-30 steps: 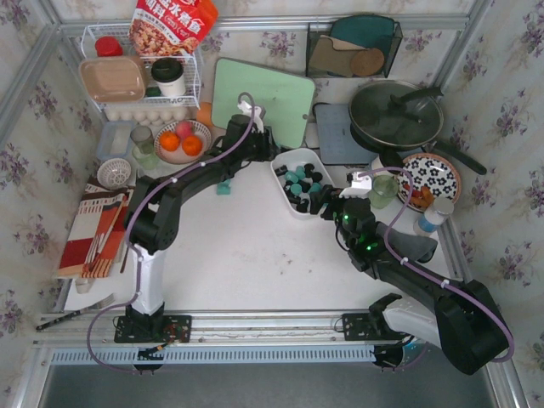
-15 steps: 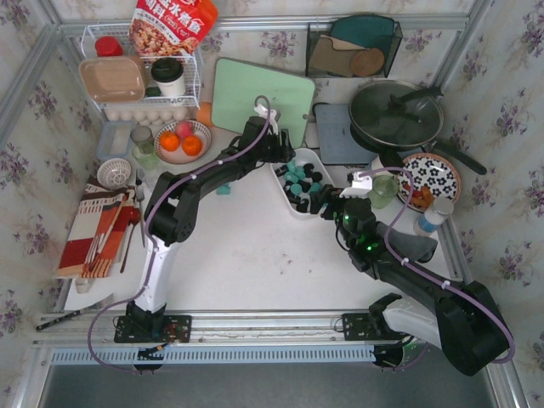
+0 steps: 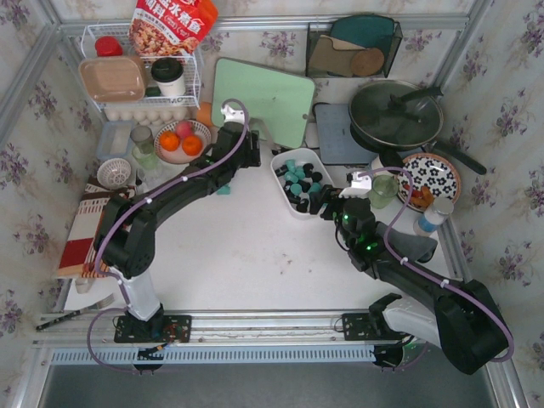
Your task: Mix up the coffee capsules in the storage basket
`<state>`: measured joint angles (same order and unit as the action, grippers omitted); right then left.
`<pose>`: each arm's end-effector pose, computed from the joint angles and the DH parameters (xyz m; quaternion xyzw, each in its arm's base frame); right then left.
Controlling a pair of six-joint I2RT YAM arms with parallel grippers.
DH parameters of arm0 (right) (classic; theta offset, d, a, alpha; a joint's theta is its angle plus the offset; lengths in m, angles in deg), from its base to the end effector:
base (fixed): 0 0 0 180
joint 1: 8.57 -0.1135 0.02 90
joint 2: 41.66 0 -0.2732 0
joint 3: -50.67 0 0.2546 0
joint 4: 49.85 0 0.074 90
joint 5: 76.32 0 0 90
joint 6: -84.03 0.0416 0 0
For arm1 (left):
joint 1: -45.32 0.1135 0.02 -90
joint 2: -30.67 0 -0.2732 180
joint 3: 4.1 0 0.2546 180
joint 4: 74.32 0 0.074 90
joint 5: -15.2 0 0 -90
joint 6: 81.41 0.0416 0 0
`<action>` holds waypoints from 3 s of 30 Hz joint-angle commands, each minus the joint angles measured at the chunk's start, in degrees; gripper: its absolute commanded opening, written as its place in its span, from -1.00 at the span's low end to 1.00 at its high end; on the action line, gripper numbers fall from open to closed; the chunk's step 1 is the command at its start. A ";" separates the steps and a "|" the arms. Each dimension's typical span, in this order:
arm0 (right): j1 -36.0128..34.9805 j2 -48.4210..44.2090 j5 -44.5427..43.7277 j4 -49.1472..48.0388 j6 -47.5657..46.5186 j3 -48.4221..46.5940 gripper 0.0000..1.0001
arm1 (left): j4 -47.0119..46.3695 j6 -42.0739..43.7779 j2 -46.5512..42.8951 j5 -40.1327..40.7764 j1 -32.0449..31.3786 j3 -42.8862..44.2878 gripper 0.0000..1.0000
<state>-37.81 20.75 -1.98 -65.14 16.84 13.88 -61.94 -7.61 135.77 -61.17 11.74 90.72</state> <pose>0.2108 0.1051 0.2251 0.0445 0.7644 0.1844 0.6162 0.3781 -0.2392 0.2877 0.0598 0.8268 -0.1421 0.5409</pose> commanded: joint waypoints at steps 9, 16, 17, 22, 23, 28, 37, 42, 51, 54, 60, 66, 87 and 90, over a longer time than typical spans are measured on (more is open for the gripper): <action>-0.01 2.00 0.54 -1.81 0.29 -0.73 0.50 | 18.43 0.03 -3.35 14.31 1.01 -4.81 0.36; -0.03 2.34 1.28 -1.66 0.30 -0.87 0.50 | 19.72 -0.78 -0.56 6.26 5.11 -4.81 0.37; -0.03 2.40 1.30 -1.54 0.31 -0.95 0.50 | 19.65 -0.84 0.21 5.62 5.56 -4.82 0.37; -0.03 2.75 1.51 -1.44 0.39 -1.17 0.50 | 19.30 -0.66 3.42 2.44 6.06 -4.26 0.37; -0.02 2.80 1.51 -1.41 0.39 -1.23 0.50 | 19.19 -0.59 3.96 1.99 6.07 -4.20 0.37; -0.03 3.04 1.51 -1.13 0.37 -1.37 0.50 | 19.16 -0.14 6.22 2.43 6.07 -3.41 0.37; -0.03 3.06 0.94 -0.95 0.44 -1.50 0.52 | 20.97 3.11 11.23 5.39 6.16 0.61 0.37; -0.03 3.15 0.78 -0.91 0.46 -1.47 0.57 | 21.21 3.22 12.89 5.57 6.42 1.77 0.35; -0.03 3.15 0.59 -0.80 0.65 -1.56 0.63 | 20.95 2.96 13.90 5.04 6.51 1.78 0.24; -0.03 2.98 0.46 -0.72 0.64 -1.59 0.63 | 20.78 2.63 14.06 5.07 6.51 1.58 0.23; -0.03 2.89 0.46 -0.70 0.63 -1.57 0.64 | 19.68 2.21 13.17 4.85 6.47 0.27 -0.25; -0.03 2.89 0.48 -0.57 0.69 -1.56 0.65 | 17.12 0.91 8.13 2.98 5.93 -3.42 -0.27; 0.01 0.26 -1.87 -0.94 0.94 -0.22 0.64 | -2.24 3.75 3.23 -14.48 -12.42 -1.88 -0.05; -0.03 0.17 -1.82 -0.88 0.94 -0.22 0.64 | -3.84 2.52 4.83 -12.96 -13.00 -1.85 0.14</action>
<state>-37.79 21.25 -2.88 -64.82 17.49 13.53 -60.61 -3.55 139.22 -74.26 -0.79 88.51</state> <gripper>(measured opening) 0.821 0.504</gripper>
